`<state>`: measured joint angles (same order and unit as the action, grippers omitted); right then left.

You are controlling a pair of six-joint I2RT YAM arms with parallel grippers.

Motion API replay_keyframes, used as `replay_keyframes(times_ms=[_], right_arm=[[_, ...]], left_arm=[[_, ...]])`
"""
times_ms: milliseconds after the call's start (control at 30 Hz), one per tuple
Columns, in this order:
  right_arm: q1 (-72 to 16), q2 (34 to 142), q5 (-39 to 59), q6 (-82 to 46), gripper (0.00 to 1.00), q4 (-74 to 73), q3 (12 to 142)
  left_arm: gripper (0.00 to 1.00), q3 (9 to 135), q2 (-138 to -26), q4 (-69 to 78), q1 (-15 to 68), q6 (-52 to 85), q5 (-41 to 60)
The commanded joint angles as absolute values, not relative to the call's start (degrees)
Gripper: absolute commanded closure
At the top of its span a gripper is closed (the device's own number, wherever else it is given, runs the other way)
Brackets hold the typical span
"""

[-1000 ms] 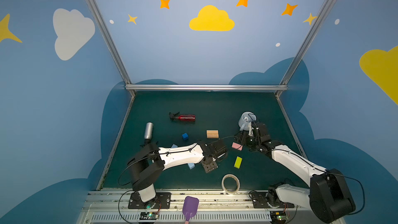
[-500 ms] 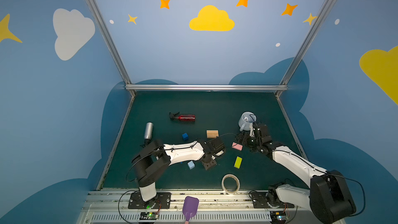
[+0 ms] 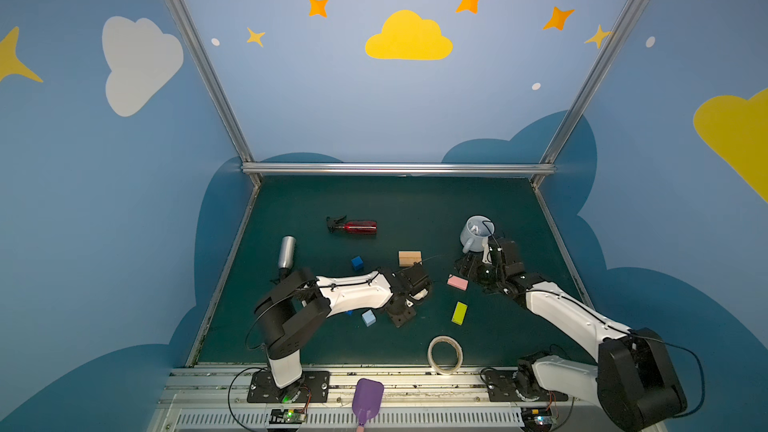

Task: Build the wood block tower
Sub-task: 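Lower the left gripper onto the light blue block and close, then lift the light blue block with the left gripper and carry it to the wooden pair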

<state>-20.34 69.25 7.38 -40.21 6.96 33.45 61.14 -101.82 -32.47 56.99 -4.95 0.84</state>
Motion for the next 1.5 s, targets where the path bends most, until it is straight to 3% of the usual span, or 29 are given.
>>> replay_keyframes(times_ms=[0, 367, 733, 1167, 1467], right_arm=[[-20.0, 69.1, 8.0, -40.6, 0.23, 6.1, 32.9], [-20.0, 69.0, 8.4, -40.7, 0.23, 5.9, 32.7], [-20.0, 69.8, 8.7, -40.9, 0.23, 5.4, 32.6], [-20.0, 69.8, 8.9, -41.0, 0.23, 5.1, 32.3], [-20.0, 69.9, 8.9, -41.0, 0.23, 5.1, 32.3]], left_arm=[[0.61, 61.5, -101.6, -33.9, 56.6, -2.5, 1.3], [0.61, 61.7, -100.1, -33.8, 56.1, -0.1, 0.4], [0.50, 61.8, -99.9, -34.0, 56.1, 0.7, 0.1], [0.57, 61.7, -99.9, -33.6, 56.1, 1.4, -0.1], [0.70, 61.9, -100.3, -33.5, 55.9, 3.3, -0.9]])
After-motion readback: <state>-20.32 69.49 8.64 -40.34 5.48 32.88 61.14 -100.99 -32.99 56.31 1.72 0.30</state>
